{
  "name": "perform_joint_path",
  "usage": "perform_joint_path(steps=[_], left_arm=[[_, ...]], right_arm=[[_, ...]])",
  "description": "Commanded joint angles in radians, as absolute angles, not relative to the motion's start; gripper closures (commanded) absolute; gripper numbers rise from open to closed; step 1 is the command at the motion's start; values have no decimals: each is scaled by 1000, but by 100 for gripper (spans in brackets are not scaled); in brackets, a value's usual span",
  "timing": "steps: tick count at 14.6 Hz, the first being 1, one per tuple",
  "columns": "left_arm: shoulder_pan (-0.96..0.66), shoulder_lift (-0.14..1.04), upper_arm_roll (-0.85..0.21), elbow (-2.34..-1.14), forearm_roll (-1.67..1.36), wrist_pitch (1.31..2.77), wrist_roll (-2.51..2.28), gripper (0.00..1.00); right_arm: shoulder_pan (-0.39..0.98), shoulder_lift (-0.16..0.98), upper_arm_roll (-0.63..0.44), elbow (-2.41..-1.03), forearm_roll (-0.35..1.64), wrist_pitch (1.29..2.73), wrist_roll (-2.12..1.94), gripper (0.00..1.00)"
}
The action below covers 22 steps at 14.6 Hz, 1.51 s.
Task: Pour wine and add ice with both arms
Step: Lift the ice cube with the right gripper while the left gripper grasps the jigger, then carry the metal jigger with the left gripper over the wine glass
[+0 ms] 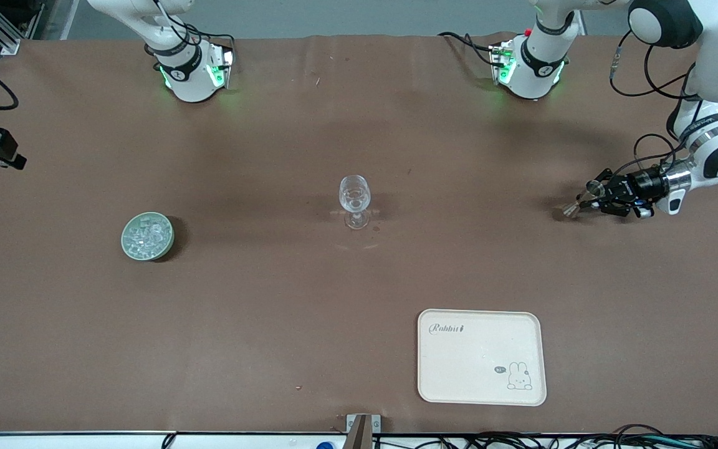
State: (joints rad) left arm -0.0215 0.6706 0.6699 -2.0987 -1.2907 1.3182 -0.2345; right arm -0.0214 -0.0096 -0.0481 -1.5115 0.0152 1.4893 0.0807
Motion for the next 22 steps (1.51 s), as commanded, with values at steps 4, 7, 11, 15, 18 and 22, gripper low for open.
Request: perform_joint_path(steps=[4, 7, 11, 15, 18, 22], left_arm=[[-43, 467, 612, -2063, -1166, 1336, -447, 100], [-34, 324, 475, -2068, -1103, 1446, -616, 100], [-26, 152, 200, -2115, -1098, 1685, -868, 100], [-12, 49, -58, -2213, -1100, 1932, -954, 100], [-11, 26, -239, -2256, -1111, 2116, -1023, 100], [-14, 54, -454, -2255, -1146, 2340, -1132, 100]], right_arm=[[-8, -29, -64, -1520, 29, 1486, 83, 98], [5, -28, -64, -1517, 20, 1483, 83, 98], [11, -28, -63, -1517, 14, 1477, 84, 98], [-11, -28, -63, -1519, 23, 1476, 81, 98], [-12, -28, -66, -1522, 26, 1474, 81, 98], [-9, -28, -67, -1520, 26, 1476, 75, 98]])
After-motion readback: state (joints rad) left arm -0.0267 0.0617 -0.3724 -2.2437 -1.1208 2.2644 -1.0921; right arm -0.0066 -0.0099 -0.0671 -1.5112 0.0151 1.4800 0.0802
